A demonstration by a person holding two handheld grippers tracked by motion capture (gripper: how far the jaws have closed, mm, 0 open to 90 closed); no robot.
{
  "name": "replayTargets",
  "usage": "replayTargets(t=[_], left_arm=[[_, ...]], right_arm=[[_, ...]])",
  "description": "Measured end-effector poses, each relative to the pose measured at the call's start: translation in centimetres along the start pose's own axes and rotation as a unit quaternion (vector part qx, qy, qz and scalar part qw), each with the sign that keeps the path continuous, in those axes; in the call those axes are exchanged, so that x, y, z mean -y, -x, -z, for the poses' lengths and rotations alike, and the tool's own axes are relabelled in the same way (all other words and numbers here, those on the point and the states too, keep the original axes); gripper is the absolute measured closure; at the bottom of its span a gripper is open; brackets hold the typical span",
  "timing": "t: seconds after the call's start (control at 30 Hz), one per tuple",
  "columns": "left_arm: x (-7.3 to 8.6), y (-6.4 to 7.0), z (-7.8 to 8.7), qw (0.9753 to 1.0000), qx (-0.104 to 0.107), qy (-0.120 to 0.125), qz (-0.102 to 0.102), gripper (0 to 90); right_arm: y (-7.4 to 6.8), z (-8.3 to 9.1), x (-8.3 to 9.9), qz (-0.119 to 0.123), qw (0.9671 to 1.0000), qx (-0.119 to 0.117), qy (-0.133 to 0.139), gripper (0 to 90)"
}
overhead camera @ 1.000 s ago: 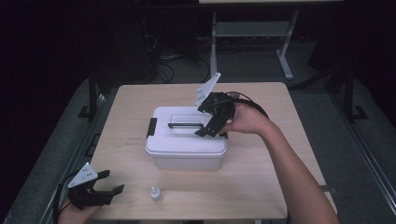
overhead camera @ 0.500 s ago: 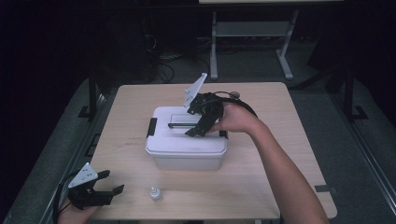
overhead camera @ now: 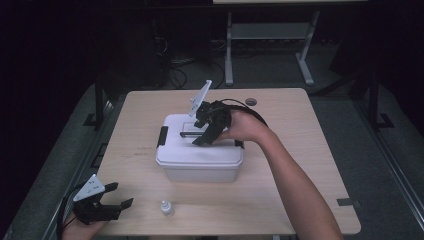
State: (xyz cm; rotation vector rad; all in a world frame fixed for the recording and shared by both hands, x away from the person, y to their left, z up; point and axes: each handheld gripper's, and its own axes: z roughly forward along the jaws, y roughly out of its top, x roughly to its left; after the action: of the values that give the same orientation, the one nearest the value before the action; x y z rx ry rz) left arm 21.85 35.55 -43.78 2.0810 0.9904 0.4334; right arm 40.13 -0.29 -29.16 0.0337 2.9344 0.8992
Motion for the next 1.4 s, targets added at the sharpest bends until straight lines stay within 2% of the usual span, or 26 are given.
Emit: replayTargets(t=[0.2,0.27,0.43,0.47,0.63,0.93,1.03,1.2,1.4], left_arm=[[0.1,-0.1,0.2,1.0,-0.002,0.0,0.0,18.5],[0.1,-0.1,0.3,1.0,-0.003,0.002,0.001,18.5],[0.1,-0.1,0.3,1.0,-0.003,0.002,0.002,18.5],[0.1,-0.1,0.3,1.0,-0.003,0.002,0.001,18.5],[0.1,-0.1,0.3,1.0,-0.002,0.001,0.0,18.5],[0.1,-0.1,0.2,1.0,-0.002,0.001,0.001,18.5],[0.1,-0.1,0.2,1.0,-0.002,0.001,0.0,18.5],[0.1,-0.1,0.2,1.0,-0.003,0.0,-0.001,18.5],[0.2,-0.2,0.4,1.0,-0.006,0.002,-0.001,18.5]], right_arm=[[0.2,-0.4,-0.1,0.002,1.0,-0.004,-0.006,45.3],[0.4,-0.5,-0.1,0.004,0.9999,-0.005,-0.012,51.8],[0.6,-0.7,0.1,0.0,0.9998,-0.007,-0.02,59.9],[0.6,-0.7,0.1,-0.001,0.9996,-0.008,-0.026,64.6],[0.8,-0.7,0.2,-0.005,0.9995,-0.004,-0.03,71.9],[1.2,-0.3,0.2,-0.013,0.9993,0.011,-0.032,79.8],[1.5,-0.3,0.3,-0.013,0.9995,0.008,-0.027,82.3],[1.7,-0.4,0.1,-0.008,0.9994,0.007,-0.033,82.7],[2.0,-0.4,-0.1,-0.005,0.9993,-0.004,-0.037,83.6]])
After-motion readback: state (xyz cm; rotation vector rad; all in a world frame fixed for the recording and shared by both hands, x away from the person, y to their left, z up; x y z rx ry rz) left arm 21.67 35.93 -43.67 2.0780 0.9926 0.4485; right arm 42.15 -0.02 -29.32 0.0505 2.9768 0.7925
